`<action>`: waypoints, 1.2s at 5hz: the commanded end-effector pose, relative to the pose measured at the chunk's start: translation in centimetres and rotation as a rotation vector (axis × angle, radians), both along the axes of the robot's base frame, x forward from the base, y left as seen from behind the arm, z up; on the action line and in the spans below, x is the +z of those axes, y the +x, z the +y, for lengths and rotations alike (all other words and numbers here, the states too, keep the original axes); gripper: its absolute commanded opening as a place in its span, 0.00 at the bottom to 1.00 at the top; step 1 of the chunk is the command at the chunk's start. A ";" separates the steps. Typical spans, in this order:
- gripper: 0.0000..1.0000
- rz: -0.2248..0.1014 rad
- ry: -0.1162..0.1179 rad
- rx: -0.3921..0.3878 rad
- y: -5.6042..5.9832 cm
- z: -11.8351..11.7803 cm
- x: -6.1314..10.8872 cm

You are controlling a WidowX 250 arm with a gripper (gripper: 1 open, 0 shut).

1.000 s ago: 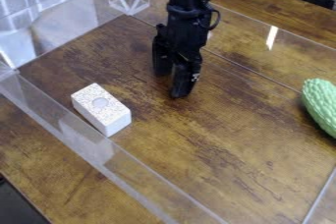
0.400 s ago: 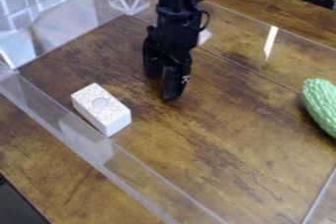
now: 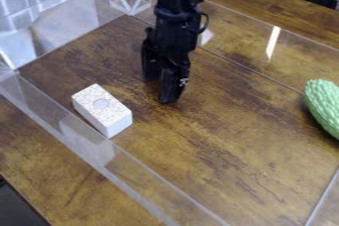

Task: Put the white object in the blue tray

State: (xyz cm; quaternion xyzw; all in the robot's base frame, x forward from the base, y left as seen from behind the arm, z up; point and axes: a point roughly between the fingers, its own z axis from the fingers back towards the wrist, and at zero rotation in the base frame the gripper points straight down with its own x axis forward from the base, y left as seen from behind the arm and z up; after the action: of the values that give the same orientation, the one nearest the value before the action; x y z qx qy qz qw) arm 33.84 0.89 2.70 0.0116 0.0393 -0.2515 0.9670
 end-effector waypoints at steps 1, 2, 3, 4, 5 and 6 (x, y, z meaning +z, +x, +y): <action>1.00 -0.094 0.000 0.020 0.5 0.8 3.2; 1.00 -0.103 -0.003 0.022 0.4 0.9 3.5; 1.00 -0.108 -0.005 0.022 0.3 1.1 3.6; 1.00 -0.116 -0.009 0.025 0.2 1.1 3.8; 1.00 -0.123 -0.009 0.030 0.3 1.3 3.9; 1.00 -0.122 -0.010 0.029 0.2 1.4 3.7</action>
State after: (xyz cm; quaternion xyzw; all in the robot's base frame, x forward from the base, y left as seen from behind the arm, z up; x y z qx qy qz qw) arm 33.44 1.62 4.01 0.0099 0.0155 -0.2451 0.9693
